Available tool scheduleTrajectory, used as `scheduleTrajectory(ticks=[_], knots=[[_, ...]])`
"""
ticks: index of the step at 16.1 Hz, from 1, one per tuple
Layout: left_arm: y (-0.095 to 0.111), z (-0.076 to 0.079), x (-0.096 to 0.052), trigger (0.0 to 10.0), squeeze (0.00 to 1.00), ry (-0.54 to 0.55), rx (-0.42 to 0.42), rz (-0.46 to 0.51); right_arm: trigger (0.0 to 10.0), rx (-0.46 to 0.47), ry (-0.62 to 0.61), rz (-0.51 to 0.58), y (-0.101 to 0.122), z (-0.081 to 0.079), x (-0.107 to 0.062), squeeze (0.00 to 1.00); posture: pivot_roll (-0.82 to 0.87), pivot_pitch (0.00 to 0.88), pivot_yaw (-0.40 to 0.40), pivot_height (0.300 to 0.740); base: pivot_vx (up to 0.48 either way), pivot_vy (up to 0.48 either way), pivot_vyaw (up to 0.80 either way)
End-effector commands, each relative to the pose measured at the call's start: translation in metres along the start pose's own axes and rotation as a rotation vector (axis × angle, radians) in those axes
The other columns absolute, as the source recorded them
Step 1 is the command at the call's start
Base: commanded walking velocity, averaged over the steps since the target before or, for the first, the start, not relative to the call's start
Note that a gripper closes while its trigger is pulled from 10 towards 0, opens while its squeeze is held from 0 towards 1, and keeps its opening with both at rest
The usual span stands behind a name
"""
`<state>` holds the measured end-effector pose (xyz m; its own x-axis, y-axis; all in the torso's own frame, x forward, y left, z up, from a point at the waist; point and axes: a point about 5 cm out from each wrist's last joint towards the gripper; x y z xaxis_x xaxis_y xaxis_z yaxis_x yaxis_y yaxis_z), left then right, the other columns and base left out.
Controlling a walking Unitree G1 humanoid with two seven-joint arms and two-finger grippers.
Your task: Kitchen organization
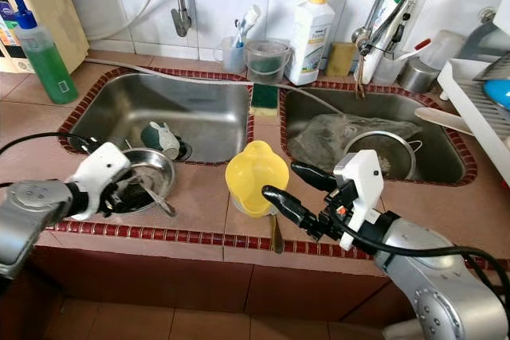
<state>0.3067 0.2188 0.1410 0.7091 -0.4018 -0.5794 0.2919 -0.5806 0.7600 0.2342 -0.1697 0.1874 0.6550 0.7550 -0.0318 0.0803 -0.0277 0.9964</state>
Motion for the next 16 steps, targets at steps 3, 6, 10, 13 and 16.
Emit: scheduleTrajectory(ticks=[3, 6, 10, 13, 16], knots=[[0.007, -0.019, -0.017, 10.0, 0.0, 0.018, 0.01, 0.026, 10.0, -0.014, 0.008, 0.013, 0.003, 0.001, 0.001, 0.0, -0.05, 0.031, -0.039, 0.74, 0.0, 0.0, 0.0], [0.007, -0.019, -0.02, 10.0, 0.0, 0.006, 0.013, 0.027, 10.0, -0.017, 0.013, 0.013, 0.003, 0.002, 0.002, 0.0, -0.04, 0.03, -0.041, 0.74, 0.0, 0.0, 0.0], [0.022, -0.016, -0.017, 10.0, 0.0, -0.003, -0.097, 0.113, 10.0, -0.016, 0.014, 0.015, 0.004, 0.003, 0.003, 0.0, -0.05, 0.035, -0.041, 0.74, 0.0, 0.0, 0.0], [0.027, -0.017, -0.023, 10.0, 0.0, 0.037, -0.092, 0.218, 10.0, -0.015, 0.01, 0.019, 0.004, 0.002, 0.002, 0.0, -0.06, 0.038, -0.036, 0.74, 0.0, 0.0, 0.0], [0.016, -0.022, -0.034, 10.0, 0.0, 0.061, -0.16, 0.223, 10.0, -0.014, 0.0, 0.017, 0.003, 0.003, 0.0, 0.0, -0.06, 0.042, -0.037, 0.74, 0.0, 0.0, 0.0]])
Point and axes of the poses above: a point about 5 cm out from each wrist's last joint towards the gripper, its own x axis pointing out of the wrist towards the gripper, its own y axis along the axis of the wrist's last joint, z = x × y, and after that the axes turned 1 degree about x, right-handed
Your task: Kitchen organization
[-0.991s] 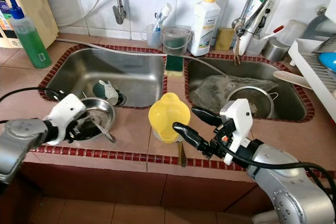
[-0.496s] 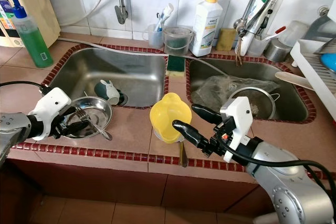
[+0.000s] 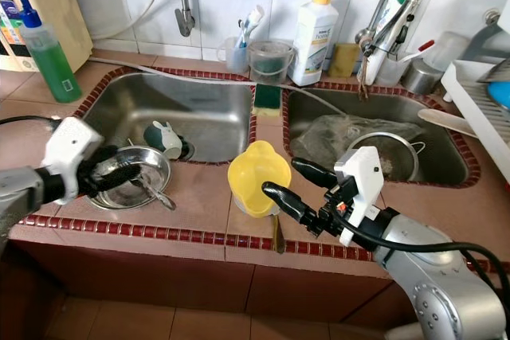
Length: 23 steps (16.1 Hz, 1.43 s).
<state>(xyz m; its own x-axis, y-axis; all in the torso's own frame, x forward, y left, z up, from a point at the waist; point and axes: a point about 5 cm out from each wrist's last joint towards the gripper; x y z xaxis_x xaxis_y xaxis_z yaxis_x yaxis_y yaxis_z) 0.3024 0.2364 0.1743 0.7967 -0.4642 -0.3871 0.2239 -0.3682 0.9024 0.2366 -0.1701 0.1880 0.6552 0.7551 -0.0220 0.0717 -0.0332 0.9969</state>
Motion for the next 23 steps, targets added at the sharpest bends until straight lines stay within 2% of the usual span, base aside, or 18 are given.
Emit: scheduleTrajectory(ticks=[1, 2, 4, 6, 7, 9, 10, 11, 12, 14, 15, 16, 17, 18, 19, 21, 22, 23], knots=[[0.01, 0.0, -0.01, 10.0, 0.0, 0.003, 0.033, 0.069, 10.0, -0.014, -0.006, 0.012, 0.003, 0.001, -0.002, 0.0, -0.05, 0.041, -0.038, 0.74, 0.0, 0.0, 0.0], [0.013, 0.001, -0.017, 10.0, 0.0, 0.012, 0.068, 0.104, 10.0, -0.012, -0.024, 0.027, 0.005, 0.003, -0.001, 0.0, -0.05, 0.042, -0.038, 0.74, 0.0, 0.0, 0.0], [0.008, 0.007, -0.027, 10.0, 0.0, 0.031, 0.189, 0.133, 10.0, -0.008, -0.025, 0.023, 0.004, 0.004, -0.001, 0.0, -0.05, 0.041, -0.039, 0.74, 0.0, 0.0, 0.0], [0.009, 0.012, -0.03, 10.0, 0.0, 0.043, 0.145, 0.187, 10.0, -0.007, -0.001, -0.009, -0.001, 0.0, -0.004, 0.0, -0.04, 0.039, -0.043, 0.74, 0.0, 0.0, 0.0], [0.013, 0.016, -0.033, 10.0, 0.0, 0.079, 0.171, 0.253, 10.0, -0.003, 0.015, -0.043, -0.007, -0.003, -0.007, 0.0, -0.04, 0.039, -0.043, 0.74, 0.0, 0.0, 0.0], [0.018, 0.025, -0.036, 10.0, 0.0, 0.121, 0.15, 0.35, 10.0, 0.017, 0.059, -0.11, -0.018, -0.01, -0.015, 0.0, -0.05, 0.038, -0.043, 0.74, 0.0, 0.0, 0.0], [0.017, 0.029, -0.035, 10.0, 0.0, 0.136, 0.145, 0.359, 10.0, 0.018, 0.079, -0.147, -0.023, -0.013, -0.018, 0.0, -0.05, 0.038, -0.043, 0.74, 0.0, 0.0, 0.0], [0.022, 0.03, -0.036, 10.0, 0.0, 0.186, 0.095, 0.446, 10.0, 0.018, 0.073, -0.161, -0.027, -0.012, -0.019, 0.0, -0.04, 0.038, -0.045, 0.74, 0.0, 0.0, 0.0], [0.025, 0.032, -0.037, 10.0, 0.0, 0.214, 0.095, 0.495, 10.0, 0.021, 0.072, -0.166, -0.029, -0.012, -0.019, 0.0, -0.04, 0.039, -0.042, 0.74, 0.0, 0.0, 0.0], [0.018, 0.039, -0.037, 10.0, 0.0, 0.247, 0.189, 0.495, 10.0, 0.026, 0.098, -0.18, -0.031, -0.015, -0.019, 0.0, -0.04, 0.039, -0.045, 0.74, 0.0, 0.0, 0.0], [0.013, 0.044, -0.036, 10.0, 0.0, 0.257, 0.262, 0.483, 10.0, 0.028, 0.111, -0.19, -0.033, -0.016, -0.019, 0.0, -0.04, 0.039, -0.045, 0.74, 0.0, 0.0, 0.0], [0.006, 0.051, -0.035, 10.0, 0.0, 0.26, 0.38, 0.458, 10.0, 0.026, 0.115, -0.193, -0.034, -0.017, -0.018, 0.0, -0.04, 0.04, -0.048, 0.74, 0.0, 0.0, 0.0], [-0.001, 0.052, -0.034, 10.0, 0.0, 0.27, 0.403, 0.44, 10.0, 0.026, 0.118, -0.194, -0.035, -0.017, -0.017, 0.0, -0.04, 0.04, -0.048, 0.74, 0.0, 0.0, 0.0], [-0.009, 0.054, -0.032, 10.0, 0.0, 0.291, 0.462, 0.412, 10.0, 0.022, 0.122, -0.199, -0.036, -0.017, -0.015, 0.0, -0.04, 0.042, -0.05, 0.74, 0.0, 0.0, 0.0], [-0.017, 0.059, -0.029, 10.0, 0.0, 0.267, 0.545, 0.382, 10.0, 0.026, 0.128, -0.199, -0.036, -0.018, -0.014, 0.0, -0.03, 0.041, -0.052, 0.74, 0.0, 0.0, 0.0], [-0.025, 0.06, -0.028, 10.0, 0.0, 0.301, 0.556, 0.373, 10.0, 0.024, 0.139, -0.196, -0.036, -0.018, -0.011, 0.0, -0.03, 0.042, -0.051, 0.74, 0.0, 0.0, 0.0], [-0.029, 0.062, -0.027, 10.0, 0.0, 0.306, 0.625, 0.357, 10.0, 0.026, 0.143, -0.195, -0.036, -0.018, -0.01, 0.0, -0.03, 0.043, -0.052, 0.74, 0.0, 0.0, 0.0], [-0.044, 0.068, -0.026, 10.0, 0.0, 0.301, 0.629, 0.337, 10.0, 0.022, 0.142, -0.196, -0.036, -0.018, -0.01, 0.0, -0.03, 0.044, -0.051, 0.74, 0.0, 0.0, 0.0]])
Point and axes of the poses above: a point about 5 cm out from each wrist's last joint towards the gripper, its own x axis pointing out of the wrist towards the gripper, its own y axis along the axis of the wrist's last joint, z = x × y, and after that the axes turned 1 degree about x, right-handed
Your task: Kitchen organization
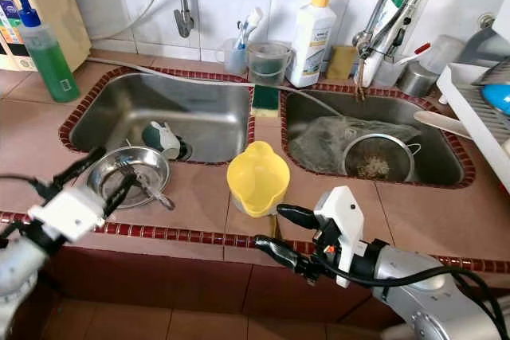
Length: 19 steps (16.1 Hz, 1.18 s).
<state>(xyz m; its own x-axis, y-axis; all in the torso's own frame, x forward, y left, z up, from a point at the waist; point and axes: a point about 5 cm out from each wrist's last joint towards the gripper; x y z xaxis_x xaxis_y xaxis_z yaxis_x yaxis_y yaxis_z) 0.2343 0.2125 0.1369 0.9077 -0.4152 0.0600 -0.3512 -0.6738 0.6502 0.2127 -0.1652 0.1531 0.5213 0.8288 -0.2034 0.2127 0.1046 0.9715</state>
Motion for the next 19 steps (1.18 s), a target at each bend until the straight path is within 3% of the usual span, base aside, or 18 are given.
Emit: scheduleTrajectory(ticks=[1, 2, 4, 9, 14, 19], knots=[[-0.007, 0.017, -0.009, 10.0, 0.0, -0.035, 0.066, -0.006, 10.0, -0.013, 0.006, -0.002, 0.001, 0.0, 0.0, 0.0, -0.04, 0.045, -0.049, 0.74, 0.0, 0.0, 0.0], [-0.01, 0.017, -0.014, 10.0, 0.0, -0.002, 0.037, -0.024, 10.0, -0.011, 0.005, -0.002, 0.001, 0.0, -0.001, 0.0, -0.04, 0.047, -0.049, 0.74, 0.0, 0.0, 0.0], [-0.015, 0.023, -0.022, 10.0, 0.0, -0.021, 0.15, -0.023, 10.0, -0.008, 0.001, -0.003, 0.0, 0.0, -0.002, 0.0, -0.04, 0.049, -0.048, 0.74, 0.0, 0.0, 0.0], [-0.016, 0.044, -0.026, 10.0, 0.0, -0.065, 0.278, 0.064, 10.0, -0.006, -0.007, -0.003, 0.0, 0.003, -0.003, 0.0, -0.04, 0.045, -0.046, 0.74, 0.0, 0.0, 0.0], [-0.006, 0.07, -0.014, 10.0, 0.0, -0.141, 0.328, 0.197, 10.0, -0.007, -0.012, -0.003, 0.0, 0.005, -0.004, 0.0, -0.05, 0.05, -0.047, 0.74, 0.0, 0.0, 0.0], [-0.007, 0.071, 0.015, 10.0, 0.0, -0.098, 0.336, 0.221, 10.0, -0.008, -0.025, 0.009, 0.001, 0.004, -0.003, 0.0, -0.07, 0.051, -0.028, 0.74, 0.0, 0.0, 0.0]])
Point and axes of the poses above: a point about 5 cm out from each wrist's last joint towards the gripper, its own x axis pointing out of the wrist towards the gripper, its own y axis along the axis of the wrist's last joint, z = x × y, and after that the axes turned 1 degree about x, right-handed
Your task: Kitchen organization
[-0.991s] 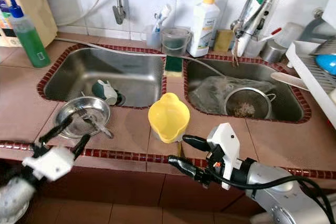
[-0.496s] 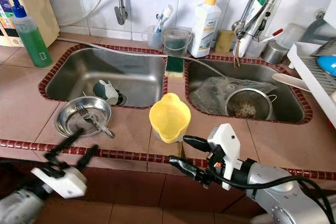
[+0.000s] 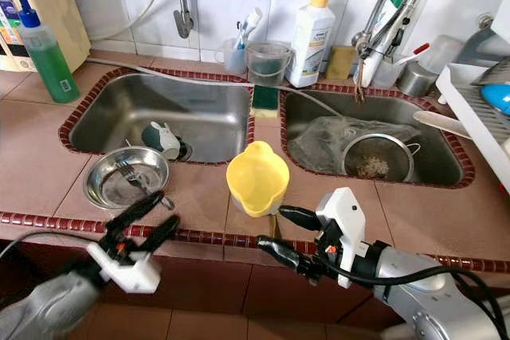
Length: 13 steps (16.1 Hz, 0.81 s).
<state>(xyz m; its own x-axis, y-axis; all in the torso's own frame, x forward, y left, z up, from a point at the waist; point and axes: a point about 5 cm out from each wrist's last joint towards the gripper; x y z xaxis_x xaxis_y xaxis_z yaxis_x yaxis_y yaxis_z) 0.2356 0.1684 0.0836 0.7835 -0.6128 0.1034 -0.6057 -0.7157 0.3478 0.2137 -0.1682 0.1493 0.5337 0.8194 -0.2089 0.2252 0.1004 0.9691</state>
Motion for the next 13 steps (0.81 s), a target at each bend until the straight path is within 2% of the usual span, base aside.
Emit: scheduleTrajectory(ticks=[1, 5, 6, 7, 8, 9, 13], knots=[[-0.003, 0.002, 0.006, 10.0, 0.0, 0.006, 0.002, -0.013, 10.0, -0.021, -0.014, 0.019, 0.005, 0.0, -0.002, 0.0, -0.08, 0.051, -0.025, 0.74, 0.0, 0.0, 0.0], [-0.014, 0.0, 0.021, 10.0, 0.0, 0.023, 0.027, -0.038, 10.0, -0.018, -0.035, 0.027, 0.006, -0.001, -0.004, 0.0, -0.1, 0.056, -0.014, 0.74, 0.0, 0.0, 0.0], [-0.016, -0.001, 0.023, 7.6, 0.0, 0.023, 0.009, -0.038, 10.0, -0.019, -0.041, 0.029, 0.006, -0.001, -0.004, 0.0, -0.1, 0.057, -0.011, 0.74, 0.0, 0.0, 0.0], [-0.017, -0.001, 0.024, 3.8, 0.0, 0.021, 0.005, -0.042, 10.0, -0.018, -0.044, 0.032, 0.006, -0.001, -0.005, 0.0, -0.1, 0.058, -0.009, 0.74, 0.0, 0.0, 0.0], [-0.018, 0.0, 0.024, 3.1, 0.0, 0.016, 0.002, -0.045, 10.0, -0.017, -0.047, 0.034, 0.006, -0.002, -0.005, 0.0, -0.11, 0.059, -0.006, 0.74, 0.0, 0.0, 0.0], [-0.018, 0.0, 0.025, 0.0, 0.0, 0.017, 0.008, -0.034, 10.0, -0.017, -0.05, 0.034, 0.006, -0.002, -0.005, 0.0, -0.11, 0.059, -0.005, 0.74, 0.0, 0.0, 0.0], [-0.019, -0.002, 0.025, 0.0, 0.0, 0.027, 0.005, -0.022, 10.0, -0.015, -0.061, 0.034, 0.005, -0.002, -0.006, 0.0, -0.1, 0.063, -0.007, 0.74, 0.0, 0.0, 0.0]])
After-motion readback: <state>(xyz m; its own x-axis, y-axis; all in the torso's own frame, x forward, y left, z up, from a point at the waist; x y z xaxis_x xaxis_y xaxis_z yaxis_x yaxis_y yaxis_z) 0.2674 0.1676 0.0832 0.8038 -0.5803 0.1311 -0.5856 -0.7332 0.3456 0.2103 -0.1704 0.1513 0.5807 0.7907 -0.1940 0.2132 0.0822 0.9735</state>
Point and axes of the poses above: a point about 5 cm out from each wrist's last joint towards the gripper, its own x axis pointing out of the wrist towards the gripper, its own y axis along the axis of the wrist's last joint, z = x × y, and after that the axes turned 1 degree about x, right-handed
